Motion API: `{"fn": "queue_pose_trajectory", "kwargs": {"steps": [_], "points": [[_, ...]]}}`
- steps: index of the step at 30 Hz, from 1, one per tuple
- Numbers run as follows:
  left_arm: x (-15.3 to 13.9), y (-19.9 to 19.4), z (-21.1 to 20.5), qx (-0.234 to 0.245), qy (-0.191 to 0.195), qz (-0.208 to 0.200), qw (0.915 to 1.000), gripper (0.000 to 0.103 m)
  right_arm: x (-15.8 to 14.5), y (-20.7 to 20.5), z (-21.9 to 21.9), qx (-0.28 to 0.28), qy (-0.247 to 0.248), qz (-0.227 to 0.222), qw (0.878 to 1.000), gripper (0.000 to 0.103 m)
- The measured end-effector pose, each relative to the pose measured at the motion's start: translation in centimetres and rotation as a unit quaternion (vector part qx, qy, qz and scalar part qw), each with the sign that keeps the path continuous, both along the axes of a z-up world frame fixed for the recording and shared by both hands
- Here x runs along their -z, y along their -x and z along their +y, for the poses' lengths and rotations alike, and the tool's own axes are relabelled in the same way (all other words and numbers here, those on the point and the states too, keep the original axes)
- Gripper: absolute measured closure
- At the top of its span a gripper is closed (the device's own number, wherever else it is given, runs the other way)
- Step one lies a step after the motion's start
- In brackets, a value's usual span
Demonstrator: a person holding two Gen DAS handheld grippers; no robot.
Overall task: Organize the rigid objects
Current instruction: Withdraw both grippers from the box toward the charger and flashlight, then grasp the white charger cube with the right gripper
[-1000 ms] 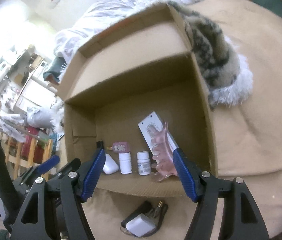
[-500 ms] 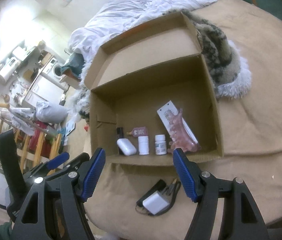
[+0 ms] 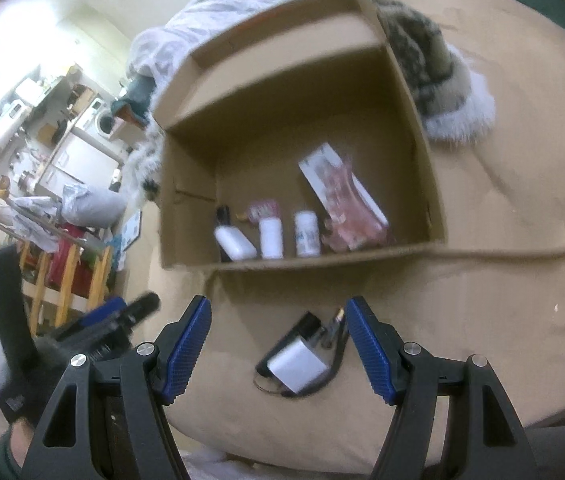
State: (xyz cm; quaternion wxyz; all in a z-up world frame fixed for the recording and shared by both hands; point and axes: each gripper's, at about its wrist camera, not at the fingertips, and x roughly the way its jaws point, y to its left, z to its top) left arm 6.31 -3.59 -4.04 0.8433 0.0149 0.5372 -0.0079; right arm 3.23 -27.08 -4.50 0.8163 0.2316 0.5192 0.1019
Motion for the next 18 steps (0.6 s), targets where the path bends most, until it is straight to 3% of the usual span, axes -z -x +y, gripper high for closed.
{"fn": "queue_pose_trajectory", "kwargs": {"steps": [8, 12, 18], "points": [[2.1, -0.4, 0.9, -0.021, -0.011, 0.011, 0.9996, 0.037, 3.3, 0.1, -1.3, 0.026, -0.002, 0.047, 0.999, 0.029], [2.8, -0.4, 1.3, -0.031, -0.002, 0.027, 0.9992, 0.037, 5.5, 0.2, -1.7, 0.03, -0.015, 0.092, 0.995, 0.029], [3.1, -0.5, 1.3, -0.03, 0.003, 0.036, 0.9989, 0.037, 8.8, -0.3, 0.5, -0.011, -0.036, 0.163, 0.986, 0.029]]}}
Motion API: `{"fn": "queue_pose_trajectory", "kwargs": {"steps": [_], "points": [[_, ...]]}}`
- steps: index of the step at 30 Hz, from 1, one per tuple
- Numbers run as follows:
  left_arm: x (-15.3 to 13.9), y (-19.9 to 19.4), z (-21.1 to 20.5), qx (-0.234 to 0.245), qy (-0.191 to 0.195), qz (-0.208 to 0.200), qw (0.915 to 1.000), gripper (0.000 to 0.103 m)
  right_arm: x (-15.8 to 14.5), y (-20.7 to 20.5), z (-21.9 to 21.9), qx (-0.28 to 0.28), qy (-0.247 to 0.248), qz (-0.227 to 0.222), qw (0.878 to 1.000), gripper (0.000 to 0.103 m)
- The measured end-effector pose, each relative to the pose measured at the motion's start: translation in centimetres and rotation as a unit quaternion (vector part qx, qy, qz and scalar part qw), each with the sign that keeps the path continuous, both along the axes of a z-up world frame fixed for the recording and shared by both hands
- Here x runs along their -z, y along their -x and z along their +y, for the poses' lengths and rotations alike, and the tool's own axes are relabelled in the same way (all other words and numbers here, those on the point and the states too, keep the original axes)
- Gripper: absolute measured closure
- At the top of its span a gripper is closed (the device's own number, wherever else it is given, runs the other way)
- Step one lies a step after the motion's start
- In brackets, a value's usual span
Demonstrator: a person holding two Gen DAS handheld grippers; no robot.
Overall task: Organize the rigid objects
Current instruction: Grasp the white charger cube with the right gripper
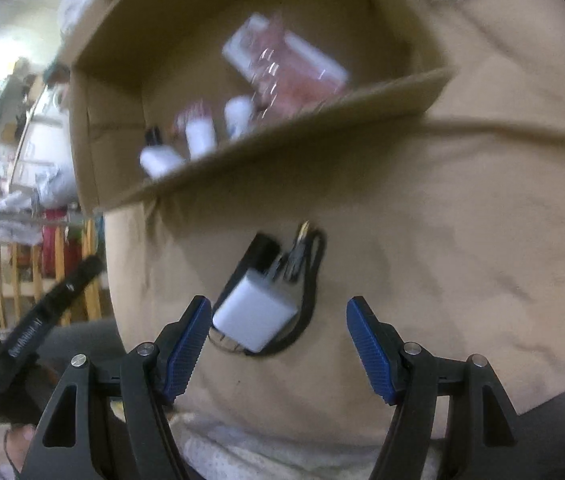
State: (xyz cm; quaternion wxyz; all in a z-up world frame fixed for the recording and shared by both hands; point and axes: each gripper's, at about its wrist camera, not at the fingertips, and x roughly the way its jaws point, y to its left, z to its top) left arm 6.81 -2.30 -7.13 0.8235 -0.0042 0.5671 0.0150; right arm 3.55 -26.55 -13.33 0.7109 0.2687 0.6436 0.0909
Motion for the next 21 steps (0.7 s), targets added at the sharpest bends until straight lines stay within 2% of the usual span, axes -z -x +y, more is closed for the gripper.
{"fn": "queue_pose_trajectory", "kwargs": {"steps": [4, 7, 9, 11, 12, 13, 14, 17, 21], "points": [[0.1, 0.0, 0.2, -0.005, 0.008, 0.006, 0.9999, 0.037, -0.2, -0.5, 4.1, -0.093, 0.057, -0.019, 0.994, 0.029], [0.2, 0.0, 0.4, -0.006, 0.012, 0.01, 0.9999, 0.037, 0.4, -0.7, 6.6, -0.151, 0.126, -0.03, 0.98, 0.029], [0.3, 0.0, 0.4, -0.006, 0.013, 0.012, 0.9998, 0.037, 1.0, -0.9, 7.7, -0.178, 0.149, -0.03, 0.972, 0.029], [0.3, 0.1, 0.3, -0.004, 0.013, 0.013, 0.9998, 0.037, 1.5, -1.0, 8.6, -0.197, 0.153, -0.033, 0.968, 0.029], [0.3, 0.1, 0.3, -0.004, 0.013, 0.014, 0.9998, 0.037, 1.6, -1.0, 8.9, -0.204, 0.158, -0.036, 0.965, 0.033], [0.4, 0.1, 0.3, -0.003, 0.012, 0.015, 0.9998, 0.037, 1.5, -0.9, 9.3, -0.214, 0.161, -0.047, 0.962, 0.049], [0.5, 0.1, 0.3, -0.003, 0.012, 0.016, 0.9998, 0.037, 1.3, -0.8, 9.6, -0.22, 0.163, -0.053, 0.96, 0.052], [0.5, 0.1, 0.4, -0.004, 0.012, 0.017, 0.9998, 0.037, 0.6, -0.5, 10.0, -0.228, 0.174, -0.069, 0.956, 0.056], [0.4, 0.1, 0.5, -0.01, 0.015, 0.015, 0.9997, 0.037, -1.0, -0.2, 9.3, -0.207, 0.135, -0.074, 0.966, 0.058]]}}
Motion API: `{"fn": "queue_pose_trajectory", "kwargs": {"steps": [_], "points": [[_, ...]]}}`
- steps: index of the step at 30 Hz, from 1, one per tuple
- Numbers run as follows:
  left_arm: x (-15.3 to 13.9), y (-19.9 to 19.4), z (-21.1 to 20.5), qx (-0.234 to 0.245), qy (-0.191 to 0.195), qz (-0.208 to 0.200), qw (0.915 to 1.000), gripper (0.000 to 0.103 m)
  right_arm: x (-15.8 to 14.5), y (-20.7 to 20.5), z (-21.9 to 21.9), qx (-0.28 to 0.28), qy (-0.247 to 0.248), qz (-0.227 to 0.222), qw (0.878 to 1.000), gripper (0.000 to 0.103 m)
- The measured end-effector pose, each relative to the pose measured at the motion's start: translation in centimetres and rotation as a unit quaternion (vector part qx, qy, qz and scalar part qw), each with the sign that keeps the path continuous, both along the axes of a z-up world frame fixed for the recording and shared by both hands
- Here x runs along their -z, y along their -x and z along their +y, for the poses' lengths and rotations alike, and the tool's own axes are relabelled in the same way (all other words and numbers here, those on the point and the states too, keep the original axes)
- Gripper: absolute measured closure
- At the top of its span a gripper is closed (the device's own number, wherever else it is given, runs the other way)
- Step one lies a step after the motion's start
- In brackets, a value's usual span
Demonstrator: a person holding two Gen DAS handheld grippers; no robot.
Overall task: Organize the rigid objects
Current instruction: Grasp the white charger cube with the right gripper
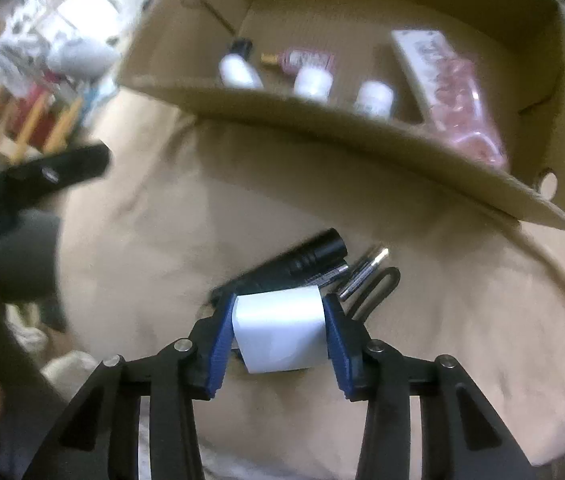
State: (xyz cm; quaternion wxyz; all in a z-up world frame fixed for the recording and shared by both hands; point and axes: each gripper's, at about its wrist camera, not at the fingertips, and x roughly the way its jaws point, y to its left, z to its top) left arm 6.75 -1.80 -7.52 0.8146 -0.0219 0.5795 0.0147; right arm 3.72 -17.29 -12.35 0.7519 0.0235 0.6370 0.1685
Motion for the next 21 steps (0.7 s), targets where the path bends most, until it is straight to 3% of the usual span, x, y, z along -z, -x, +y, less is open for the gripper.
{"fn": "queue_pose_trajectory", "kwargs": {"steps": [6, 13, 17, 21], "points": [[-0.1, 0.1, -0.3, 0.004, 0.001, -0.004, 1.0, 0.037, -4.8, -0.4, -3.2, 0.041, -0.048, -0.04, 0.997, 0.059], [0.1, 0.1, -0.7, 0.011, -0.002, -0.002, 0.9999, 0.037, -10.7, -2.1, -8.6, 0.095, -0.093, -0.119, 0.984, 0.059], [0.6, 0.2, -1.2, 0.021, -0.009, -0.001, 0.9997, 0.037, -10.0, -2.2, -11.3, 0.132, -0.106, -0.137, 0.976, 0.059], [1.1, 0.4, -1.8, 0.042, -0.014, 0.002, 0.999, 0.037, -8.0, -2.6, -12.4, 0.163, -0.115, -0.115, 0.973, 0.059]]}}
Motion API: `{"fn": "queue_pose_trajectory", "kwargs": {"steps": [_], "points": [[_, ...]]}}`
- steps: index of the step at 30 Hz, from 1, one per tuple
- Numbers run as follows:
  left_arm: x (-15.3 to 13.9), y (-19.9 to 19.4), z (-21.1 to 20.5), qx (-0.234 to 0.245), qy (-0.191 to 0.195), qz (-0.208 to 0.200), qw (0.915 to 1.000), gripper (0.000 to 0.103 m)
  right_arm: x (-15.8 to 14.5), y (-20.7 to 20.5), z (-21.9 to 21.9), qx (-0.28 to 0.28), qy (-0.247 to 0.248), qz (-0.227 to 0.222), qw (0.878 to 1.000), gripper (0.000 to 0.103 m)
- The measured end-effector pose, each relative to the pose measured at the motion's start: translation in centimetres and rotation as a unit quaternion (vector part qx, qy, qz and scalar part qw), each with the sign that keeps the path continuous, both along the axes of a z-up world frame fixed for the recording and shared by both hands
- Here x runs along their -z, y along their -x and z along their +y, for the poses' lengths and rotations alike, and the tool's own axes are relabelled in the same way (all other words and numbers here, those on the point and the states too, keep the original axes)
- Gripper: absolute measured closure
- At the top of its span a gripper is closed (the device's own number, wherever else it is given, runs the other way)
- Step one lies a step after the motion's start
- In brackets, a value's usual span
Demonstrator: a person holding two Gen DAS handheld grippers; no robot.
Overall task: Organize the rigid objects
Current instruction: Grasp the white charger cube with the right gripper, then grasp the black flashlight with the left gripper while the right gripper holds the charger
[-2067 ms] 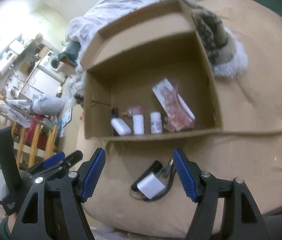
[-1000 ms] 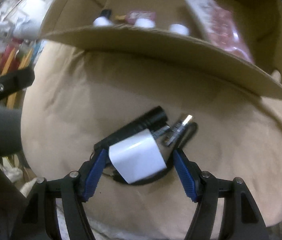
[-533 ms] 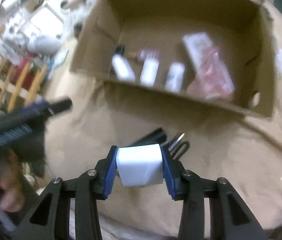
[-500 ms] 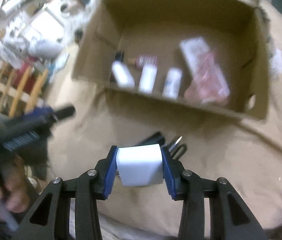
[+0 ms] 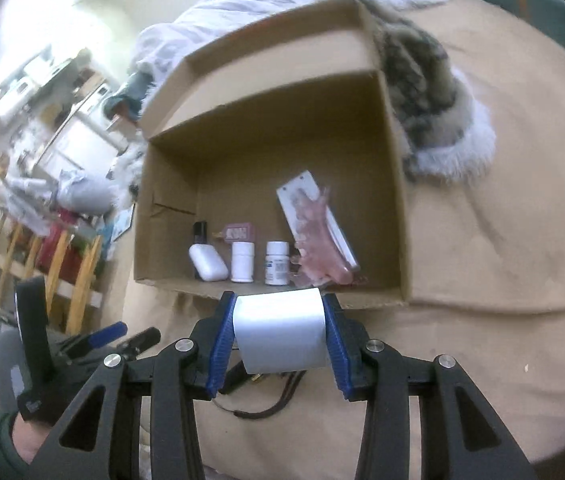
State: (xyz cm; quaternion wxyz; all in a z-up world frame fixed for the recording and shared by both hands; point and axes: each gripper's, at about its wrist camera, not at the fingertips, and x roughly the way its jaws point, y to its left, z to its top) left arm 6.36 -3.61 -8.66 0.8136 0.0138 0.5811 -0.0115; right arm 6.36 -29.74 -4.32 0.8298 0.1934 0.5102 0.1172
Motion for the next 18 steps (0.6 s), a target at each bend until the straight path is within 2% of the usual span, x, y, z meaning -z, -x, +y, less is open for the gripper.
{"fn": "queue_pose_trajectory", "kwargs": {"steps": [6, 9, 11, 13, 15, 18], "points": [[1.5, -0.2, -3.0, 0.065, 0.003, 0.034, 0.9973, 0.037, -0.5, 0.0, 0.2, -0.004, -0.01, -0.013, 1.0, 0.059], [2.4, 0.1, -5.4, 0.117, -0.003, 0.052, 0.9917, 0.04, -0.1, -0.3, 0.3, -0.006, -0.008, -0.004, 1.0, 0.059], [3.0, 0.5, -7.2, 0.16, 0.0, 0.07, 0.9847, 0.04, -0.1, -0.4, 0.3, -0.005, -0.01, -0.004, 1.0, 0.059], [4.1, 0.7, -8.7, 0.192, -0.016, 0.084, 0.9777, 0.045, -0.1, -0.5, 0.2, -0.005, -0.013, -0.006, 1.0, 0.059], [5.1, 0.6, -9.4, 0.202, -0.028, 0.092, 0.9747, 0.049, -0.1, -0.5, 0.2, -0.004, -0.015, -0.006, 1.0, 0.059], [6.4, 0.3, -9.6, 0.199, -0.033, 0.11, 0.9733, 0.066, -0.1, -0.5, 0.3, -0.005, -0.017, -0.006, 1.0, 0.059]]}}
